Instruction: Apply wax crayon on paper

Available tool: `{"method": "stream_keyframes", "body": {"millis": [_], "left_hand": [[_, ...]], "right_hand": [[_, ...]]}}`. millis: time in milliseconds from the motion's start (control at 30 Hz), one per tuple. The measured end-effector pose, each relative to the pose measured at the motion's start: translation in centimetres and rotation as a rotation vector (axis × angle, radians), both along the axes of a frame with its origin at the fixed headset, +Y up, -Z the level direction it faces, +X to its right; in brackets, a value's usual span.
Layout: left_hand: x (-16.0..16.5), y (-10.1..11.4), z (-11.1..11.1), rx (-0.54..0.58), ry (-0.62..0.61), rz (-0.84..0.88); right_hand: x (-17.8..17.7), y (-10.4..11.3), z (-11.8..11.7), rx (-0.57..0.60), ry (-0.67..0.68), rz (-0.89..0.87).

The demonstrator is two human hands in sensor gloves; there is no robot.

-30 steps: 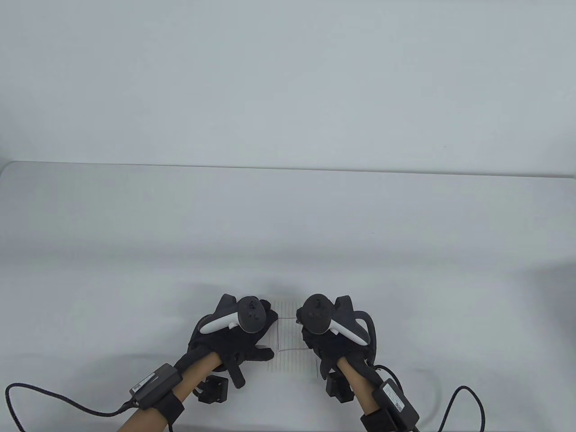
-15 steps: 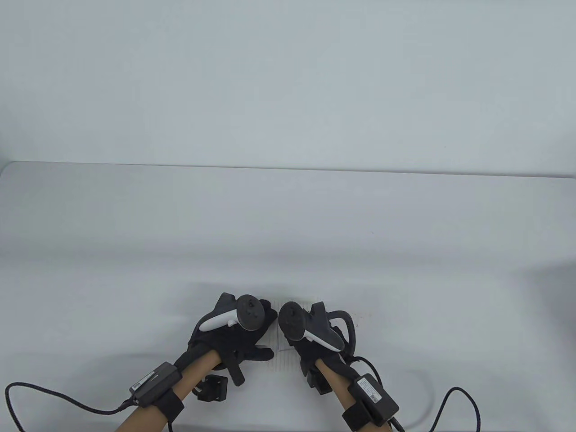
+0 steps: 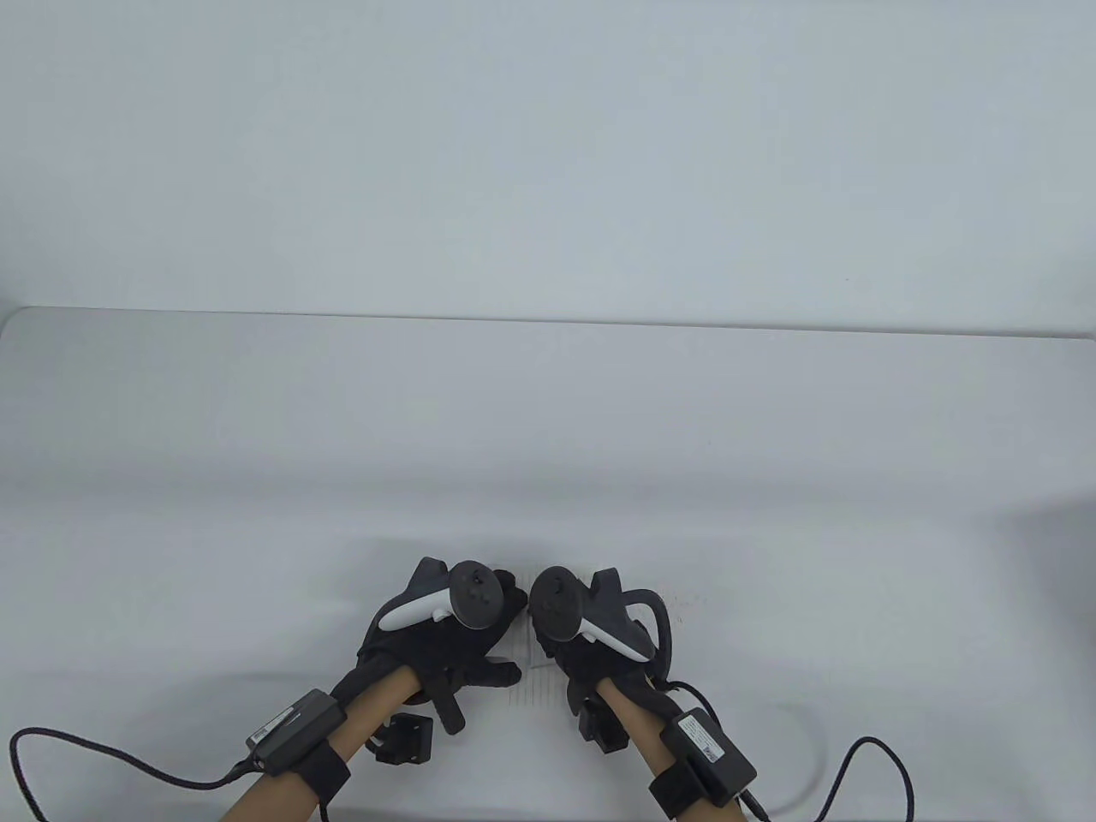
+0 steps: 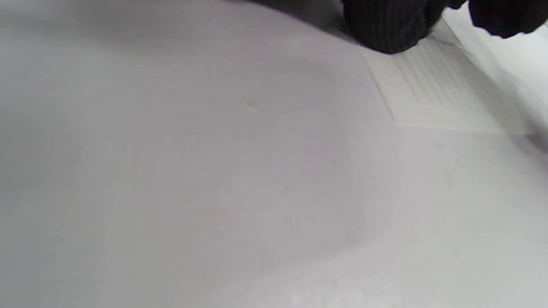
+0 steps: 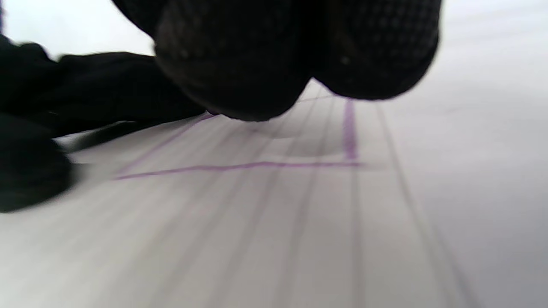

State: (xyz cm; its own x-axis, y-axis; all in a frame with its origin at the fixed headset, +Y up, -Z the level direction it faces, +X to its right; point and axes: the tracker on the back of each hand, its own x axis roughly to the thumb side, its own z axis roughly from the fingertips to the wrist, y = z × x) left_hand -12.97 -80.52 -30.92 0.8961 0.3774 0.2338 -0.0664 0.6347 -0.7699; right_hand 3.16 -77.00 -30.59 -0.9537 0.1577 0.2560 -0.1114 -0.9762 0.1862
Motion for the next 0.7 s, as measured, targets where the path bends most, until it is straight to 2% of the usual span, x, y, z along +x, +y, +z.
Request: {"method": "stream_keyframes", "body": {"millis": [67,133,267,367,400,533,567,633,700], "left_hand": [[0.0,-0.01,0.0,0.0,0.0,0.0],[-0.02,-0.02,-0.01,-0.003,0.0,0.001],[0.0,-0.01,-0.01,-0.003,-0.002,0.0],[-0.01,-0.01,0.0,-0.003,-0.002,0.0],[-0.02,-0.02,-0.01,-0.004,-0.002,0.001],[-0.01,-0.03,-0.01,-0.006,-0.002,0.002],[-0.01,-0.03,-0.01,-0.006,-0.002,0.002],[-0.01,-0.02,-0.01,-0.005,-0.001,0.002],[-0.01,-0.03,-0.01,-0.005,-0.001,0.003]], "right_hand": [[-0.22,0.05,0.1,-0.005,0.028,0.002],[-0.26,0.03,-0.06,-0.081,0.051,-0.057],[-0.19,-0.08,0.0,0.031,0.019,0.024],[-0.3,-0.08,-0.12,-0.036,0.055,-0.029],[-0.19,-0.15,-0.16,-0.042,0.027,-0.045],[-0.35,-0.07,0.09,0.055,0.007,0.051],[-0.39,0.03,0.12,0.037,0.015,0.037],[-0.32,0.1,-0.1,-0.077,0.058,-0.037],[-0.2,0.02,-0.04,-0.02,0.006,-0.008]]}}
